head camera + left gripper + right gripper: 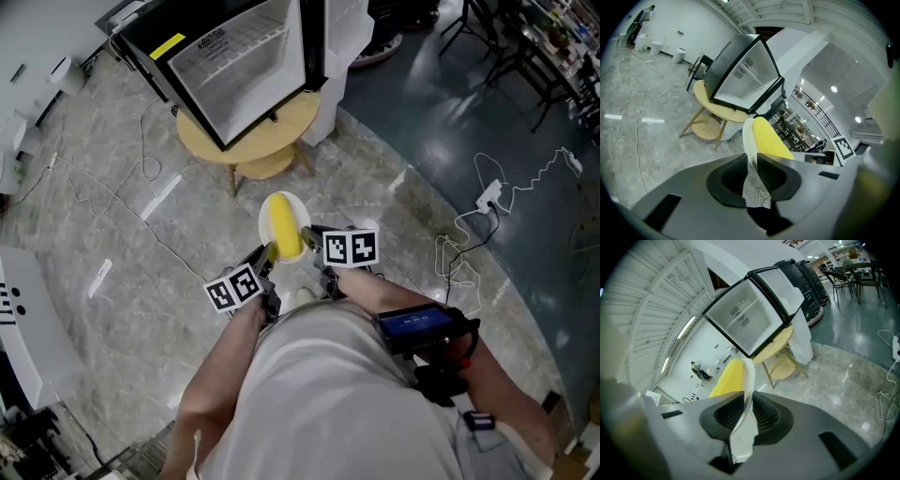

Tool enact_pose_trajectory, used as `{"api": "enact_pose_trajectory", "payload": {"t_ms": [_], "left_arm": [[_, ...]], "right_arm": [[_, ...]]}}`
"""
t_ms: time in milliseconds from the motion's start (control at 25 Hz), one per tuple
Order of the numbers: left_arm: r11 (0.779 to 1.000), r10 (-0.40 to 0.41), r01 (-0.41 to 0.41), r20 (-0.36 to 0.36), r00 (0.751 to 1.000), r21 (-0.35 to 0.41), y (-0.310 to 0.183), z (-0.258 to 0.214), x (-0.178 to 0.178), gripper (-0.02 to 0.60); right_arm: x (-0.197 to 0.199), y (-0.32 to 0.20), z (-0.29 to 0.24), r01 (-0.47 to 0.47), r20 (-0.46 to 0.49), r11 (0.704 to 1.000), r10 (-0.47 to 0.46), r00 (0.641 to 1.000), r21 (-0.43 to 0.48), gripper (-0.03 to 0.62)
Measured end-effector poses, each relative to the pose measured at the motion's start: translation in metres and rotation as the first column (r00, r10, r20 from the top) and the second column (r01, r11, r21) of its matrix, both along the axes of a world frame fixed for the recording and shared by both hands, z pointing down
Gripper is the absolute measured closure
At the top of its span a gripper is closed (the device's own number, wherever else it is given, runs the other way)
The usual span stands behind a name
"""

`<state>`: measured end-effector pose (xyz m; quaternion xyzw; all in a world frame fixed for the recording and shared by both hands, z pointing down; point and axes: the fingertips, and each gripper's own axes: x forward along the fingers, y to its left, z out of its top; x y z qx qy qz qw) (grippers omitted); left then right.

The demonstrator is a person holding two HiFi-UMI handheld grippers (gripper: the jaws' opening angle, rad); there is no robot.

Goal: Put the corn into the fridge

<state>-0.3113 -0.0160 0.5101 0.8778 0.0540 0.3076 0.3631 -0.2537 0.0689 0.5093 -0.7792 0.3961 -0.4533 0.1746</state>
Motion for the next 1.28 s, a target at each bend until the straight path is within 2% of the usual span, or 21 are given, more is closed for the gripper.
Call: {"api": "enact_pose_trajectory", "payload": {"t_ms": [1280], "left_arm": [[1.0, 0.016, -0.016, 0.023, 1.0, -0.003, 0.041, 0.0, 0.052, 0.512]], "right_arm": [[0.051, 0.041, 0.002, -0.005, 0.022, 1.0, 0.005, 1.0, -0.01, 0.537]]}}
